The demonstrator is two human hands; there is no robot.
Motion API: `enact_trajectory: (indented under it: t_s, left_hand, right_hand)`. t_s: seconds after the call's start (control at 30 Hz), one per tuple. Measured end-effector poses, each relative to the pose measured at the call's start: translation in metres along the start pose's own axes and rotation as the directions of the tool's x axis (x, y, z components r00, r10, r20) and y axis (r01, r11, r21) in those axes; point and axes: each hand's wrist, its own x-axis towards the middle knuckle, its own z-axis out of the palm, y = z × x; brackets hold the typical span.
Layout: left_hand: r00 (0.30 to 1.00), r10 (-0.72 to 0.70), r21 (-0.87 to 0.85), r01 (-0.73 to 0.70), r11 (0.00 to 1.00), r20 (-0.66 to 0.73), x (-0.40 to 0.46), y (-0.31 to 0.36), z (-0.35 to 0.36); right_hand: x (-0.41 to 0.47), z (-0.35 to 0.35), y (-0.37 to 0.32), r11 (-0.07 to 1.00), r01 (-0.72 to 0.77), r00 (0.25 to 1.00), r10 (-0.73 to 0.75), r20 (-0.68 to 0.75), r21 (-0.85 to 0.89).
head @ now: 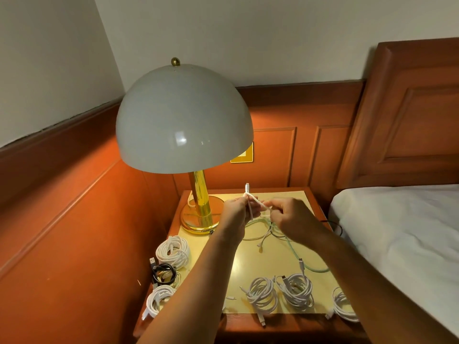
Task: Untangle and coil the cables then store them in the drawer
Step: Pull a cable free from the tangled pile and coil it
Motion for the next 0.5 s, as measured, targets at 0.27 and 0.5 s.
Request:
enact_trajectory:
  t_s: [0.27,0.5]
  left_hand:
    - [0.998,-0.058,-0.293,0.062,0.954,0.022,0.002,0.007,0.004]
    - [0.999,-0.012,-0.361,0.028,0.932,0.046,-0.001,0.014,-0.006]
  right_hand:
    - [-0.011,0.049,0.031,0.937,-0.187,0.976,0.212,-0.052,0.294]
    - [0.006,0.053,0.039,0.904,-0.302,0.952,0.272,0.137,0.301]
